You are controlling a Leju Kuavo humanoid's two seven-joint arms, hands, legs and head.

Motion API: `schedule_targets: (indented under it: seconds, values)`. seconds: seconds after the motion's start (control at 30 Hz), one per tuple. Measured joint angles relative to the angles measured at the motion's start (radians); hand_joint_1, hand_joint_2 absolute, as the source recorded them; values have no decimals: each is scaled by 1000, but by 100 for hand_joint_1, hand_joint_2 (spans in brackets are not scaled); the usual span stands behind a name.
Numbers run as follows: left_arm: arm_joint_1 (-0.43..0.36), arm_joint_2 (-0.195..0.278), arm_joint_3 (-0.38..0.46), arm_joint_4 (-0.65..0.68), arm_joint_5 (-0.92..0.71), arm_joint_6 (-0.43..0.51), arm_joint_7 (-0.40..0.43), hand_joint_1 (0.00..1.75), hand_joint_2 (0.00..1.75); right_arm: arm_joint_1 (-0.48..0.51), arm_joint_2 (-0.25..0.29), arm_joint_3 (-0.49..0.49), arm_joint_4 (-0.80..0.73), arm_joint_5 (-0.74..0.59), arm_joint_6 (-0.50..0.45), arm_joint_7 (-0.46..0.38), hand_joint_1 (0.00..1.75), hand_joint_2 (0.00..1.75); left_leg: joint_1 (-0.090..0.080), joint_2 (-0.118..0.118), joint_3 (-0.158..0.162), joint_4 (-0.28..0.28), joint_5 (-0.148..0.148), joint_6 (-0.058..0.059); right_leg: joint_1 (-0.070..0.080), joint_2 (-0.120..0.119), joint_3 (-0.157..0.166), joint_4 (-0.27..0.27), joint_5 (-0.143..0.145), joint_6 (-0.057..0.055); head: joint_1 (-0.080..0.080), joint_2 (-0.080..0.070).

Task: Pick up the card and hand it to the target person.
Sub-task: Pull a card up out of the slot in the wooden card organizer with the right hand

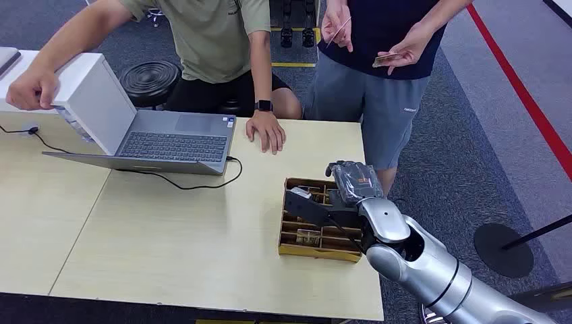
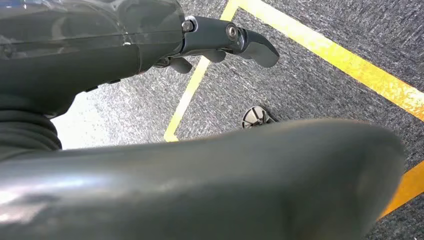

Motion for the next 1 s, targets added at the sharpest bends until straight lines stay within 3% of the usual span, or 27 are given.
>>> schedule_targets:
  seconds: [1.0]
  values:
    - [0, 10, -5, 1, -7, -11, -1, 0, 0, 19, 10, -5, 86, -57, -13, -21, 94, 175, 0, 0, 0, 0, 0, 0, 0, 0, 0, -1, 0, 0, 0, 0]
